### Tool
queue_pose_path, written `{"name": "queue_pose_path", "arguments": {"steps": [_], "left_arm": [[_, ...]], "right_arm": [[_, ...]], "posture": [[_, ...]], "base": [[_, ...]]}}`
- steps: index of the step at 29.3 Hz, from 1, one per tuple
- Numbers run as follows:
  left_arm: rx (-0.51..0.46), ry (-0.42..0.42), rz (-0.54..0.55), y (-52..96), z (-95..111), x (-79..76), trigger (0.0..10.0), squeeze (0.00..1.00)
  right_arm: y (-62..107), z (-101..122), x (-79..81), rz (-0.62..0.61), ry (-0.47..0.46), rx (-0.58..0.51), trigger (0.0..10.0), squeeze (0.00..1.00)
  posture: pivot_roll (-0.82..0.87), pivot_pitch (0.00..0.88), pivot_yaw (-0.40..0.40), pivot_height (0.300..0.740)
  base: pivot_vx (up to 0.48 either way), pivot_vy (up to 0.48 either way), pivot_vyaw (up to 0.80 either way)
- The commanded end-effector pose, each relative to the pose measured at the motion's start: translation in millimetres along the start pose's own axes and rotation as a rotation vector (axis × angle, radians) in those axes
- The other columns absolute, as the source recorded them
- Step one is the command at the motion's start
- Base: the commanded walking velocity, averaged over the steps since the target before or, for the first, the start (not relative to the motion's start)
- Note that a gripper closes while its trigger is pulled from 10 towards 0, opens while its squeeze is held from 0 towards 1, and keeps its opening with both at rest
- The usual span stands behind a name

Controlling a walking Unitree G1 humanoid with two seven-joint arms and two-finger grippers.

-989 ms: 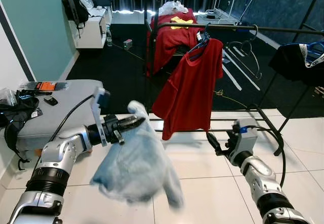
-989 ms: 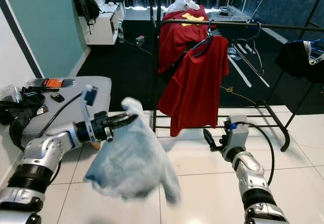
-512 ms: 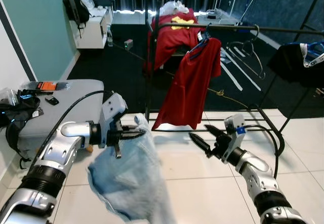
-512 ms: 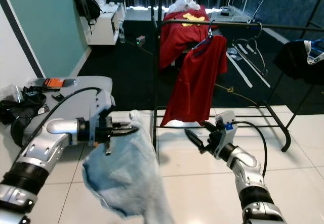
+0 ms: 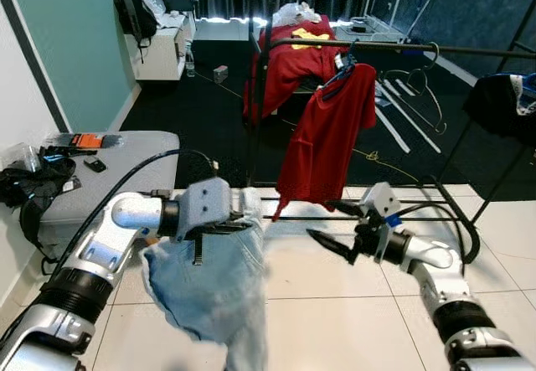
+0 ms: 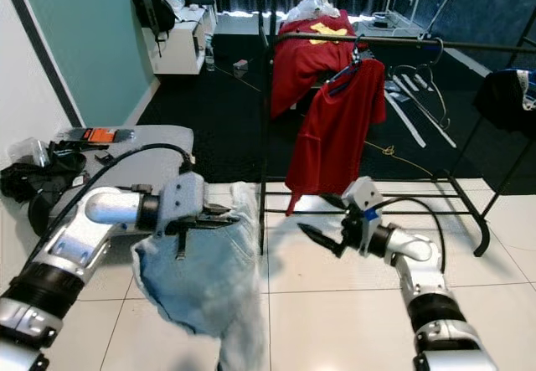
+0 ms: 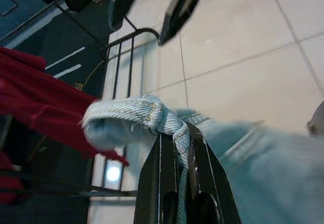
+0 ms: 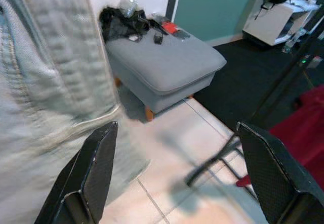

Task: Hang hanger

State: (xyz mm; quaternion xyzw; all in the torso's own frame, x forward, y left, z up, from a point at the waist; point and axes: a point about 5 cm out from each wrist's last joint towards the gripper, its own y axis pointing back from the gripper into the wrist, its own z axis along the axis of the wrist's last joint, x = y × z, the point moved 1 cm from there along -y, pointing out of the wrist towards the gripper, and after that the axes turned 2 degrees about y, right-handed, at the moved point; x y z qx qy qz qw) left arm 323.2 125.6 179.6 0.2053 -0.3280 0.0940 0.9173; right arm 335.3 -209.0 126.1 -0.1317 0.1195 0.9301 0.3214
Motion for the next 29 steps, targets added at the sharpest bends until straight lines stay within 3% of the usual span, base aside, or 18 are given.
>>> {"name": "queue_pose_path", "arguments": {"steps": [1,3,9,11,13,15,18,20,29], "left_arm": [[-0.005,-0.074,0.013,1.1,5,6.3,0.0,0.00],[-0.041,-0.113,0.018,-2.4,11,8.9,0.0,0.00],[-0.075,-0.140,0.019,-5.3,17,10.4,0.0,0.00],[-0.144,-0.189,0.034,-9.5,28,13.2,0.0,0.00],[-0.175,-0.208,0.042,-11.0,32,14.4,0.0,0.00],[-0.175,-0.208,0.042,-11.0,32,14.4,0.0,0.00],[-0.277,-0.299,0.046,-18.0,51,14.5,0.0,0.00],[-0.292,-0.321,0.035,-20.4,54,13.1,0.0,0.00],[-0.245,-0.318,-0.004,-23.4,42,6.9,0.0,0.00]], "right_arm": [[-1.4,3,4.1,0.075,0.080,0.020,10.0,0.00],[-4.1,6,11.3,0.164,0.118,0.008,10.0,0.00],[-6.9,7,17.5,0.232,0.115,-0.005,10.0,0.00],[-10.2,8,27.8,0.358,0.052,-0.022,10.0,0.00],[-11.1,8,31.6,0.406,0.028,-0.026,10.0,0.00],[-11.1,8,31.6,0.406,0.028,-0.026,10.0,0.00],[-16.4,9,26.9,0.374,0.068,-0.015,10.0,0.00],[-18.0,12,22.3,0.340,0.097,-0.020,10.0,0.00],[-7.6,28,12.2,0.325,0.172,-0.080,10.0,0.00]], "posture": [[-0.02,0.000,-0.036,0.740],[-0.02,0.000,-0.036,0.740],[-0.02,0.000,-0.033,0.740],[-0.02,0.003,-0.031,0.740],[-0.02,0.004,-0.031,0.740],[-0.02,0.004,-0.031,0.740],[-0.01,0.008,-0.039,0.740],[-0.01,0.009,-0.043,0.740],[-0.01,0.017,-0.037,0.740]], "base": [[0.000,0.000,0.00],[0.000,0.000,0.00],[0.000,0.000,0.00],[0.000,0.000,0.00],[0.000,0.000,0.00],[0.000,0.000,0.00],[0.000,0.000,0.00],[0.000,0.000,0.00],[0.000,0.000,0.00]]}}
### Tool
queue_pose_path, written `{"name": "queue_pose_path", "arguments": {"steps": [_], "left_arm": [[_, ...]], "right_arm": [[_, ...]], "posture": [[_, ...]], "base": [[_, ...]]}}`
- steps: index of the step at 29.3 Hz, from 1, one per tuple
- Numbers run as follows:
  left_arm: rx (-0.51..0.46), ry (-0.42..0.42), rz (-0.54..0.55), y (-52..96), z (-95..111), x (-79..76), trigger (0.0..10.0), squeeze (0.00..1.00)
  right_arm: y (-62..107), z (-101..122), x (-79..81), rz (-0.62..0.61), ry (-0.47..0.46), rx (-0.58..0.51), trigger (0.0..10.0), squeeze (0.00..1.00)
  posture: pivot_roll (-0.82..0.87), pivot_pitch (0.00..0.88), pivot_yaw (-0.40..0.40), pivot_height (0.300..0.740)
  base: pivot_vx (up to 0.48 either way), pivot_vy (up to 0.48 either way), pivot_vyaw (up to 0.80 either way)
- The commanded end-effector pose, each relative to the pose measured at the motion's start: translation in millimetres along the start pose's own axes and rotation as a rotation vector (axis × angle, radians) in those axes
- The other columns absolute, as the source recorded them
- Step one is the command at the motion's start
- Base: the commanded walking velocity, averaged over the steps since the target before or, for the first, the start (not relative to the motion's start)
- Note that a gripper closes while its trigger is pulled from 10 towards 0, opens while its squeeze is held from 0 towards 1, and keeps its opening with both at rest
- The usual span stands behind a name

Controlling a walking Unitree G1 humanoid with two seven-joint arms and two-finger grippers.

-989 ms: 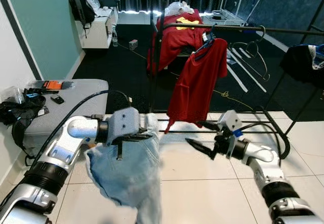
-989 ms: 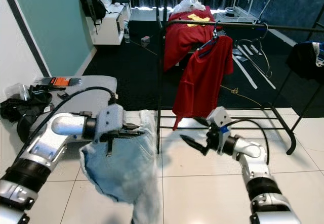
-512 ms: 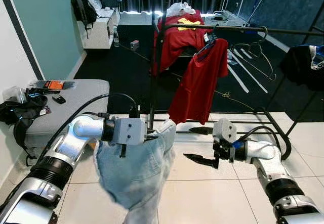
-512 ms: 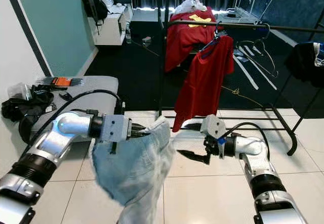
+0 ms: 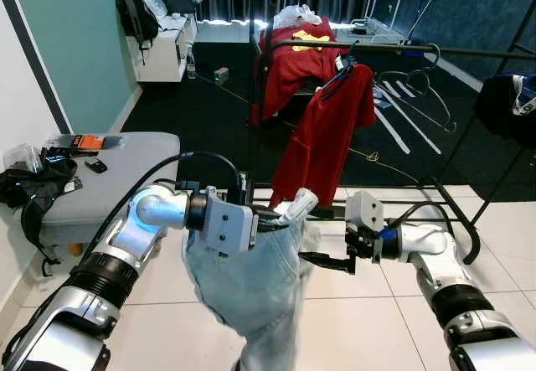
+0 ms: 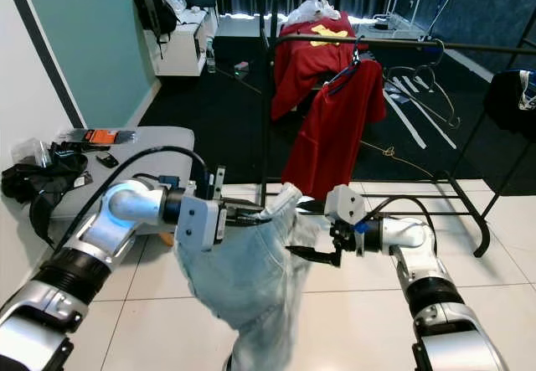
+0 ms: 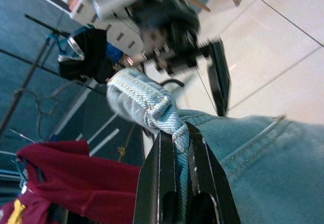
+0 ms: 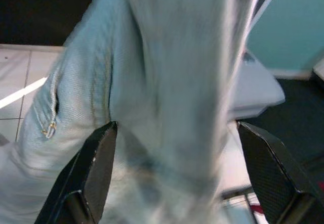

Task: Hang hanger

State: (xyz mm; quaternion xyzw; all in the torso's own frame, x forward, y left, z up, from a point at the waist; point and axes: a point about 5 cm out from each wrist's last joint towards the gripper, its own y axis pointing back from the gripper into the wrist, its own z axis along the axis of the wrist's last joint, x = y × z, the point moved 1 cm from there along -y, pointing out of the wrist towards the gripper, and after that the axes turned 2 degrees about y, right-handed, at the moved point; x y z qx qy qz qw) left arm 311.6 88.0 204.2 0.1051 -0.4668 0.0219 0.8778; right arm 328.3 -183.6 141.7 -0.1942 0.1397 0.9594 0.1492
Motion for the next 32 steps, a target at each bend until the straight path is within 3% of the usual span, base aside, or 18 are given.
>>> {"name": "queue_pose_path", "arguments": {"steps": [1,12,14,20,30,31,32], "left_arm": [[-0.006,-0.026,0.002,-0.6,1,2.5,0.0,0.00],[-0.088,-0.072,0.027,-3.5,13,8.9,0.0,0.00],[-0.180,-0.129,0.030,-9.5,31,12.9,0.0,0.00],[-0.259,-0.193,0.028,-11.7,49,16.7,0.0,0.00],[-0.264,-0.205,-0.006,-10.3,51,13.2,0.0,0.00],[-0.253,-0.202,-0.013,-9.2,48,12.4,0.0,0.00],[-0.253,-0.202,-0.013,-9.2,48,12.4,0.0,0.00]], "right_arm": [[8.9,6,0.5,0.003,0.019,-0.029,10.0,0.00],[9.4,-4,15.1,0.071,0.001,0.000,10.0,0.00],[2.5,-15,21.7,0.096,-0.039,0.036,10.0,0.00],[-0.6,-17,15.6,0.085,-0.054,0.071,10.0,0.00],[3.7,-11,7.6,0.081,-0.032,0.080,10.0,0.00],[5.4,-10,7.9,0.091,-0.034,0.076,4.4,0.00],[5.4,-10,7.9,0.091,-0.034,0.076,4.4,0.00]], "posture": [[-0.02,0.020,-0.030,0.740],[-0.02,0.028,-0.018,0.740],[0.00,0.032,-0.025,0.740],[0.00,0.033,-0.030,0.740],[0.00,0.033,-0.029,0.740],[0.00,0.031,-0.027,0.740],[0.00,0.031,-0.027,0.740]], "base": [[0.000,0.000,0.00],[0.000,0.000,0.00],[0.000,0.000,0.00],[0.000,0.000,0.00],[0.000,0.000,0.00],[0.000,0.000,0.00],[0.000,0.000,0.00]]}}
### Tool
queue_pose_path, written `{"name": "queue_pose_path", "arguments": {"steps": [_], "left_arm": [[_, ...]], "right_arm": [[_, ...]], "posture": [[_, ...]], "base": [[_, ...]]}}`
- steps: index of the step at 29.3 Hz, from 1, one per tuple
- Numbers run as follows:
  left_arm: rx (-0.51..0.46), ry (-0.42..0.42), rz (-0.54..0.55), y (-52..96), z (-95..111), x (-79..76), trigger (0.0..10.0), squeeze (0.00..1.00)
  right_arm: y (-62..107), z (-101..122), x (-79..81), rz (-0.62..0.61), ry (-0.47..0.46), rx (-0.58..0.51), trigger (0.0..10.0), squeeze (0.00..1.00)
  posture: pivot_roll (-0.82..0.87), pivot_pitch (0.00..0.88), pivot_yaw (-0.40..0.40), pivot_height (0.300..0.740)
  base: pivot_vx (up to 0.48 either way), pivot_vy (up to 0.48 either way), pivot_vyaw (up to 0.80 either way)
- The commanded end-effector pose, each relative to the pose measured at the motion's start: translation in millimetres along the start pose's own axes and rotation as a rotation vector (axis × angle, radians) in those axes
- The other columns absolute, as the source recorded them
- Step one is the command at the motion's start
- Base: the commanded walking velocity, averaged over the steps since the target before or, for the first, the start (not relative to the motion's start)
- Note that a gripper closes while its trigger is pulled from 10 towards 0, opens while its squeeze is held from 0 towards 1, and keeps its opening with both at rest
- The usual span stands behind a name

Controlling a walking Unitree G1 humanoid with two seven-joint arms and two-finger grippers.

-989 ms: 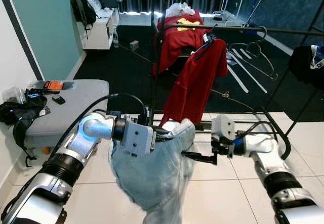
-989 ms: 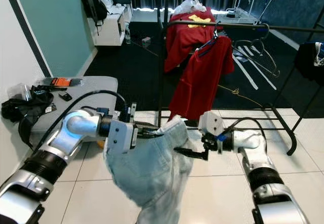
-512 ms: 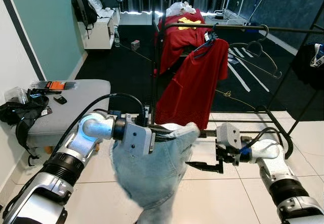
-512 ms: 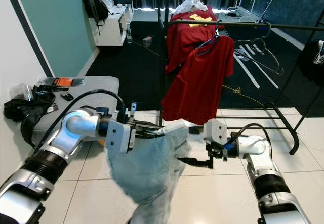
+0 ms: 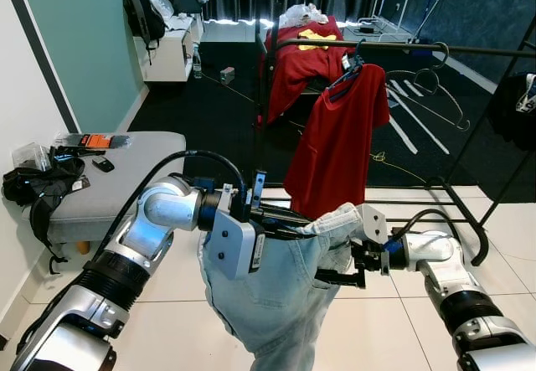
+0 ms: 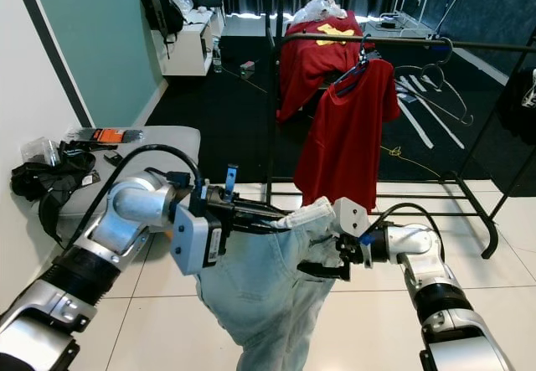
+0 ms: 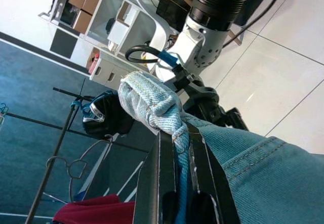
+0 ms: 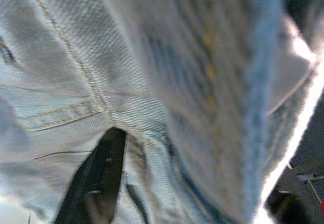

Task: Hang hanger

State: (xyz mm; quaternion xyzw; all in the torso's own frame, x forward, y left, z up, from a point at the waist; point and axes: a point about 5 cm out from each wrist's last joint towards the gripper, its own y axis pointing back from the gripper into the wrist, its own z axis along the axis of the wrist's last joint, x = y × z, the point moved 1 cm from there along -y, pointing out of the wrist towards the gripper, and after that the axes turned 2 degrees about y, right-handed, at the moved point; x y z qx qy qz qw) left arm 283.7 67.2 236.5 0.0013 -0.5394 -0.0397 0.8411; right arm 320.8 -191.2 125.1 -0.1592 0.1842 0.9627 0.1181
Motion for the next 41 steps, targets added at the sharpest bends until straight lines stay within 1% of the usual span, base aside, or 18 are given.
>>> {"name": "queue_pose_path", "arguments": {"steps": [1,2,3,4,17,20,21,22,23,27,28,32,33,34,35,36,37,41], "left_arm": [[-0.019,-0.029,-0.021,1.0,4,0.9,0.0,0.00],[-0.009,-0.026,-0.026,2.7,2,0.7,0.0,0.00],[-0.009,-0.026,-0.026,2.7,2,0.7,0.0,0.00],[0.013,-0.019,-0.030,5.5,-1,0.2,0.0,0.00],[0.107,0.017,-0.022,20.3,-14,-3.0,0.0,0.00],[0.127,0.024,0.011,23.0,-16,-2.3,0.0,0.00],[0.140,0.048,0.027,24.3,-19,-2.4,10.0,0.62],[0.140,0.048,0.027,24.3,-19,-2.4,10.0,0.62],[0.151,0.063,0.054,26.1,-21,-1.8,10.0,1.00],[0.156,0.104,0.120,31.3,-23,-0.3,10.0,1.00],[0.158,0.119,0.168,35.5,-22,1.9,10.0,1.00],[0.164,0.121,0.205,40.3,-21,3.7,10.0,1.00],[0.169,0.147,0.281,49.4,-20,8.1,10.0,0.00],[0.169,0.147,0.281,49.4,-20,8.1,10.0,0.00],[0.177,0.188,0.341,58.7,-18,10.8,10.0,0.00],[0.177,0.188,0.341,58.7,-18,10.8,10.0,0.00],[0.186,0.216,0.375,65.6,-17,11.6,10.0,0.00],[0.231,0.303,0.398,81.1,-17,3.2,10.0,0.00]], "right_arm": [[0.1,4,-3.7,0.003,0.013,-0.006,4.4,0.00],[1.1,5,-2.9,0.013,0.010,-0.012,1.4,0.00],[1.1,5,-2.9,0.013,0.010,-0.012,1.4,0.00],[2.0,5,-2.0,0.020,0.005,-0.023,0.0,0.00],[5.7,9,-5.3,-0.033,-0.007,-0.072,0.0,0.00],[7.6,9,-8.0,-0.081,-0.014,-0.083,0.0,0.00],[8.8,10,-9.9,-0.103,-0.016,-0.089,0.0,0.00],[8.8,10,-9.9,-0.103,-0.016,-0.089,0.0,0.00],[10.1,10,-11.5,-0.121,-0.016,-0.093,0.0,0.00],[12.5,12,-14.7,-0.148,-0.016,-0.104,0.0,0.00],[13.5,13,-15.8,-0.149,-0.013,-0.102,0.0,0.00],[14.6,13,-16.5,-0.146,-0.007,-0.096,0.0,0.00],[16.2,14,-17.9,-0.142,0.000,-0.089,0.0,0.00],[16.2,14,-17.9,-0.142,0.000,-0.089,0.0,0.00],[17.6,15,-19.7,-0.140,0.002,-0.084,0.0,0.00],[17.6,15,-19.7,-0.140,0.002,-0.084,0.0,0.00],[18.5,16,-21.0,-0.140,0.002,-0.081,0.0,0.00],[18.9,14,-23.0,-0.138,-0.017,-0.062,0.0,0.00]], "posture": [[0.00,0.031,-0.027,0.740],[0.00,0.031,-0.026,0.740],[0.00,0.031,-0.026,0.740],[0.00,0.031,-0.024,0.740],[-0.01,0.017,-0.017,0.740],[-0.01,0.013,-0.017,0.740],[-0.01,0.011,-0.016,0.740],[-0.01,0.011,-0.016,0.740],[-0.02,0.008,-0.017,0.740],[-0.02,0.011,-0.017,0.740],[-0.03,0.013,-0.019,0.740],[-0.03,0.016,-0.019,0.740],[-0.03,0.022,-0.026,0.740],[-0.03,0.022,-0.026,0.740],[-0.02,0.023,-0.033,0.740],[-0.02,0.023,-0.033,0.740],[-0.02,0.024,-0.034,0.740],[-0.01,0.031,-0.046,0.740]], "base": [[0.000,0.000,0.00],[0.000,0.000,0.00],[0.000,0.000,0.00],[0.000,0.000,0.00],[0.000,0.000,0.00],[0.000,0.000,0.00],[0.000,0.000,0.00],[0.000,0.000,0.00],[0.000,0.000,0.00],[0.000,0.000,0.00],[0.000,0.000,0.00],[0.000,0.000,0.00],[0.000,0.000,0.00],[0.000,0.000,0.00],[0.000,0.000,0.00],[0.000,0.000,0.00],[0.000,0.000,0.00],[0.000,0.000,0.00]]}}
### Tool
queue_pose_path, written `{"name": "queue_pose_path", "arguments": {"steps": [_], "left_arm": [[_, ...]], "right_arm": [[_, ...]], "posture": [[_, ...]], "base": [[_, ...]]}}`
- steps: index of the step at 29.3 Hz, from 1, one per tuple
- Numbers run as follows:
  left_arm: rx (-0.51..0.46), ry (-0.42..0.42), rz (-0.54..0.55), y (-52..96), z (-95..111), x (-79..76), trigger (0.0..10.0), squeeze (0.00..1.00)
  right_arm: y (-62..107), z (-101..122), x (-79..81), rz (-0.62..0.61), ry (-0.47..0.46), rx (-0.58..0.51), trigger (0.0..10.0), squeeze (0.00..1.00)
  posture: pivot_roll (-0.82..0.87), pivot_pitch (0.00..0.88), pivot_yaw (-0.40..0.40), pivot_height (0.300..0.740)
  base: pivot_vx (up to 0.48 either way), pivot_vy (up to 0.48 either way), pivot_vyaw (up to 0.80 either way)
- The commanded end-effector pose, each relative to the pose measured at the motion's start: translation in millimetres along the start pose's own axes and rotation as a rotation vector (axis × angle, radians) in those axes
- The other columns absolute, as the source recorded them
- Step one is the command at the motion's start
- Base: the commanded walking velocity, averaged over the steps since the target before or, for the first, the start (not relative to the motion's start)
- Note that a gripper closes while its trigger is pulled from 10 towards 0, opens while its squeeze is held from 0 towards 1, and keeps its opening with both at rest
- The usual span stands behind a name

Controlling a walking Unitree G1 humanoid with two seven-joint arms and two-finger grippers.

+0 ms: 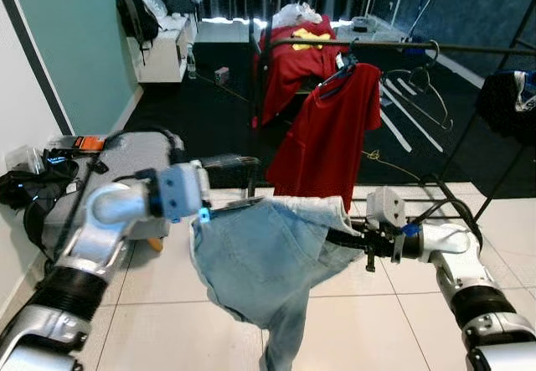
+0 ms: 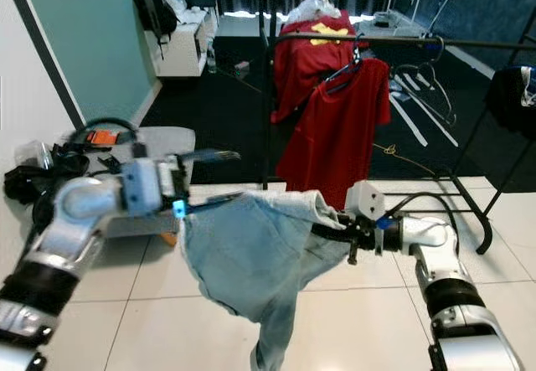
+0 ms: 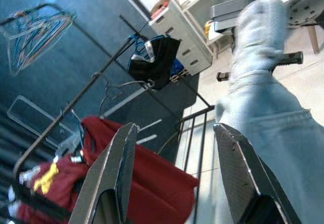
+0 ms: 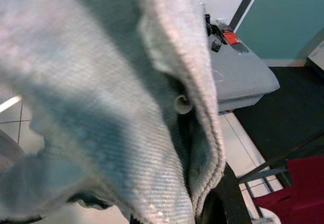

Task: Hang hanger

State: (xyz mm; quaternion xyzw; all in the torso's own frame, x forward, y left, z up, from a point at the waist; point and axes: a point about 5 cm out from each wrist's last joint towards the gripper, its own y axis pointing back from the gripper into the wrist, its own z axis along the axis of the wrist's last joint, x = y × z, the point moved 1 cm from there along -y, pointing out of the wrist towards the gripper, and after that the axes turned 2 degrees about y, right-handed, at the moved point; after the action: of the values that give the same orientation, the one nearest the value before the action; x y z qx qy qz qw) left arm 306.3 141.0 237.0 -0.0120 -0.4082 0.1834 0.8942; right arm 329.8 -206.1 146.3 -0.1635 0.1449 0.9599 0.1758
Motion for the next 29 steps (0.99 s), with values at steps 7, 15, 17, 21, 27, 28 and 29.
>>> {"name": "queue_pose_path", "arguments": {"steps": [7,15,17,21,27,28,29], "left_arm": [[0.156,0.011,-0.109,21.4,-11,-10.3,10.0,0.00],[0.135,0.102,0.059,2.2,-18,-4.1,10.0,0.00],[0.131,0.119,0.069,-2.7,-18,-6.3,10.0,0.00],[0.151,0.153,0.058,-6.1,-26,-17.6,10.0,0.00],[0.180,0.213,0.029,-5.2,-38,-36.2,10.0,0.00],[0.174,0.222,0.017,-5.3,-37,-38.3,10.0,0.00],[0.174,0.222,0.017,-5.3,-37,-38.3,10.0,0.00]], "right_arm": [[-0.5,-4,-4.2,-0.026,-0.041,0.034,0.0,0.00],[-7.7,-1,-12.1,-0.086,-0.062,0.038,0.0,0.00],[-8.7,-1,-14.5,-0.104,-0.068,0.043,0.0,0.00],[-10.6,-2,-16.4,-0.127,-0.086,0.059,0.0,0.00],[-12.6,-13,-13.0,-0.142,-0.126,0.132,0.0,0.00],[-12.3,-17,-12.6,-0.152,-0.141,0.156,0.0,0.00],[-12.3,-17,-12.6,-0.152,-0.141,0.156,0.0,0.00]], "posture": [[-0.01,0.033,-0.053,0.740],[-0.02,0.032,-0.043,0.740],[-0.02,0.032,-0.043,0.740],[-0.03,0.039,-0.044,0.740],[-0.03,0.044,-0.049,0.740],[-0.03,0.046,-0.051,0.740],[-0.03,0.046,-0.051,0.740]], "base": [[0.000,0.000,0.00],[0.000,0.000,0.00],[0.000,0.000,0.00],[0.000,0.000,0.00],[0.000,0.000,0.00],[0.000,0.000,0.00],[0.000,0.000,0.00]]}}
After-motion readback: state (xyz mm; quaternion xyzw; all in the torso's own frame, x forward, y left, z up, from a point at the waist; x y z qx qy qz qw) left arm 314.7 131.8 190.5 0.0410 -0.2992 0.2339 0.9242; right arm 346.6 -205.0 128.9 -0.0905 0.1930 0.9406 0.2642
